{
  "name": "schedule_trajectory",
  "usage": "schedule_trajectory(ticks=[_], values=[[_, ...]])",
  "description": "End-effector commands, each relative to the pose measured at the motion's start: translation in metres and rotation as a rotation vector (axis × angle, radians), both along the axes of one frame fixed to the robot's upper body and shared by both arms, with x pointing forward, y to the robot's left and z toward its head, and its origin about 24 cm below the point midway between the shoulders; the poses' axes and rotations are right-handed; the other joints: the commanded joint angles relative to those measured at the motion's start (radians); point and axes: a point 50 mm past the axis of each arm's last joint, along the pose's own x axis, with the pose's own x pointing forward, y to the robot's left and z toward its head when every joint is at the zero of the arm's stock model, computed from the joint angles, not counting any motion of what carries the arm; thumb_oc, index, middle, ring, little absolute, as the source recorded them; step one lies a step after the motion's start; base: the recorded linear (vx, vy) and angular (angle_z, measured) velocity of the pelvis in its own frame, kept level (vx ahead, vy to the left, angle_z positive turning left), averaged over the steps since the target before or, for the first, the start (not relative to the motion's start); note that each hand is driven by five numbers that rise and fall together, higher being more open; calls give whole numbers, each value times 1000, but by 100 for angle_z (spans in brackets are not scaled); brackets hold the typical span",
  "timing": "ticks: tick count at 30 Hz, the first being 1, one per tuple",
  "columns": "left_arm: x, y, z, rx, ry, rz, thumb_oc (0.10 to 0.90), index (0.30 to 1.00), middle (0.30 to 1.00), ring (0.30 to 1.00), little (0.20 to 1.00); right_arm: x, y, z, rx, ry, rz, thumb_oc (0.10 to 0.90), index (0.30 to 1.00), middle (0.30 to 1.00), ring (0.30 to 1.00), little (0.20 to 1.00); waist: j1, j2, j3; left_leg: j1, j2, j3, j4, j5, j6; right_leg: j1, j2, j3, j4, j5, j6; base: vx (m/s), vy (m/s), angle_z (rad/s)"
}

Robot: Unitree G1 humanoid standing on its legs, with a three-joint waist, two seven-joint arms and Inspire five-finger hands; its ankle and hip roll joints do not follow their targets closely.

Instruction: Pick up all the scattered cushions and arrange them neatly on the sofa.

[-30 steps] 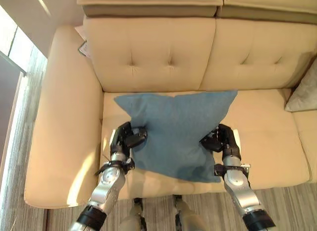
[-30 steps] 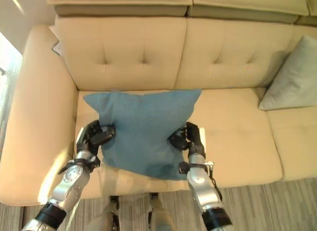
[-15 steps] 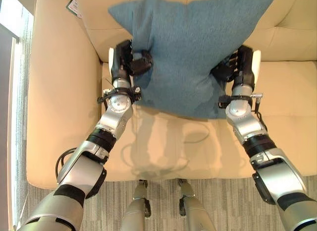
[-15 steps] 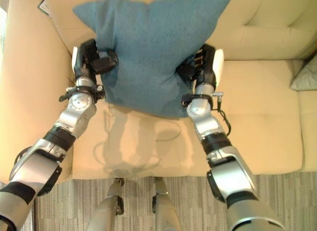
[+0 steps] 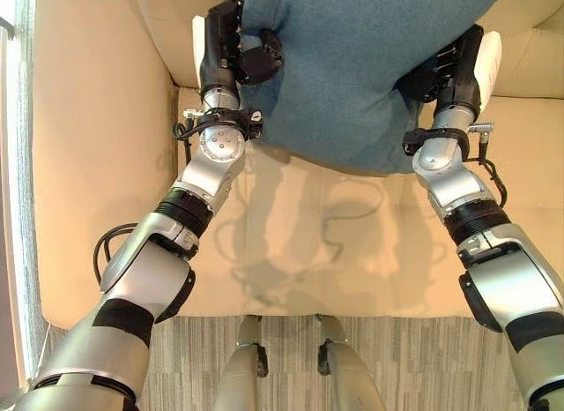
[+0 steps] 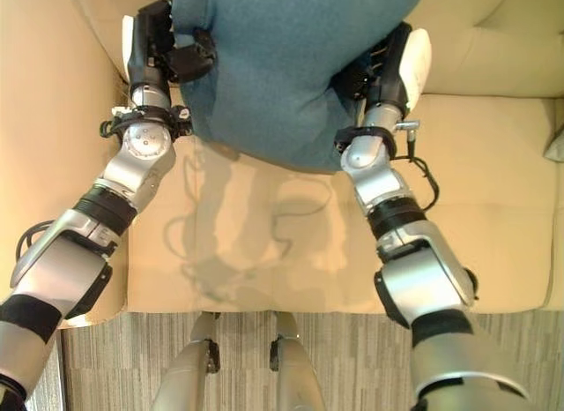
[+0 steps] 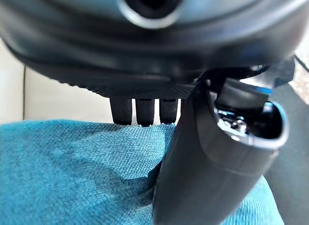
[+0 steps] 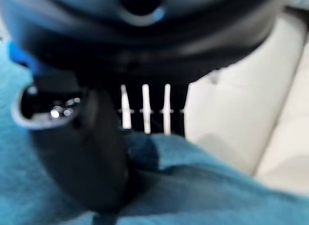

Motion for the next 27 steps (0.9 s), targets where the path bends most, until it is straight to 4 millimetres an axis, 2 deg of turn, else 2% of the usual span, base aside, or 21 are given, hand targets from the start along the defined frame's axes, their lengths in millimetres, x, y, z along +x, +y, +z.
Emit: schedule_trajectory(ticks=[1, 4, 7, 9, 11, 15, 16, 18, 20, 22, 24, 25, 27], values=[[-45, -65, 103, 98, -445, -231, 800, 900, 900, 900, 900, -12, 24, 99, -53, -268, 127, 800, 900, 900, 900, 900, 8, -13, -12, -35, 2, -14, 2, -62, -89, -28, -12, -16, 2, -63, 103, 0, 0, 0], [-46, -65, 94, 70, -429, -275, 800, 900, 900, 900, 900, -8, 18, 90, -42, -211, 144, 800, 900, 900, 900, 900, 12, -13, -4, -41, 3, -17, 2, -58, -91, -34, -11, -21, 2, -62, 102, -11, -7, 1], [-46, -69, 75, 6, -376, -358, 800, 900, 900, 900, 900, -3, 13, 72, 2, -129, 189, 800, 900, 900, 900, 900, 10, -20, -3, -38, 4, -21, 2, -56, -93, -31, -7, -25, 2, -62, 100, -11, -23, 3], [-47, -68, 71, -7, -366, -373, 800, 900, 900, 900, 900, -2, 11, 68, 16, -119, 196, 800, 900, 900, 900, 900, 10, -22, -4, -36, 5, -21, 2, -57, -93, -30, -6, -25, 2, -62, 100, -6, -24, 5], [-48, -66, 58, -44, -342, -402, 800, 900, 900, 900, 900, -2, 6, 55, 57, -101, 211, 800, 900, 900, 900, 900, 10, -25, -7, -31, 7, -22, 2, -58, -95, -25, -7, -26, 2, -65, 98, -5, -16, 2], [-49, -61, 50, -44, -334, -400, 800, 900, 900, 900, 900, -3, 4, 47, 64, -96, 219, 800, 900, 900, 900, 900, 9, -26, -8, -27, 7, -22, 2, -58, -96, -20, -6, -25, 2, -68, 96, 0, 0, 0], [-47, -47, 40, -33, -323, -360, 800, 900, 900, 900, 900, -8, 0, 38, 58, -112, 231, 800, 900, 900, 900, 900, 5, -28, -11, -21, 9, -21, 2, -61, -97, -15, -5, -30, 2, -72, 96, 0, 0, 0], [-44, -43, 37, -33, -310, -340, 800, 900, 900, 900, 900, -10, -2, 35, 64, -119, 233, 800, 900, 900, 900, 900, 3, -31, -12, -19, 10, -22, 2, -62, -97, -12, -6, -31, 2, -72, 96, 0, 0, 0], [-37, -26, 35, 11, -294, -246, 800, 900, 900, 900, 900, -17, -8, 28, 171, -179, 256, 800, 900, 900, 900, 900, -9, -33, -14, -16, 12, -21, 2, -66, -97, -10, -6, -32, 2, -73, 96, 0, 0, 0], [-35, -20, 33, 29, -291, -218, 800, 900, 900, 900, 900, -20, -10, 25, 209, -199, 271, 800, 900, 900, 900, 900, -13, -36, -17, -16, 13, -21, 2, -67, -97, -10, -6, -31, 2, -74, 96, -2, 1, 4], [-30, -1, 30, 56, -273, -137, 800, 900, 900, 900, 900, -28, -18, 10, 311, -238, 299, 800, 900, 900, 900, 900, -28, -41, -25, -16, 15, -20, 2, -73, -95, -14, -6, -29, 2, -74, 98, 9, -1, 4], [-30, -1, 30, 57, -273, -137, 800, 900, 900, 900, 900, -28, -18, 10, 312, -238, 298, 800, 900, 900, 900, 900, -29, -42, -25, -20, 14, -20, 2, -67, -95, -17, -7, -29, 2, -68, 98, 0, 0, 0], [-26, 13, 25, 10, -247, -94, 800, 900, 900, 900, 900, -34, -24, -2, 361, -248, 312, 800, 900, 900, 900, 900, -37, -44, -29, -16, 17, -17, 2, -75, -94, -15, -7, -28, 2, -74, 98, 16, 7, 0]])
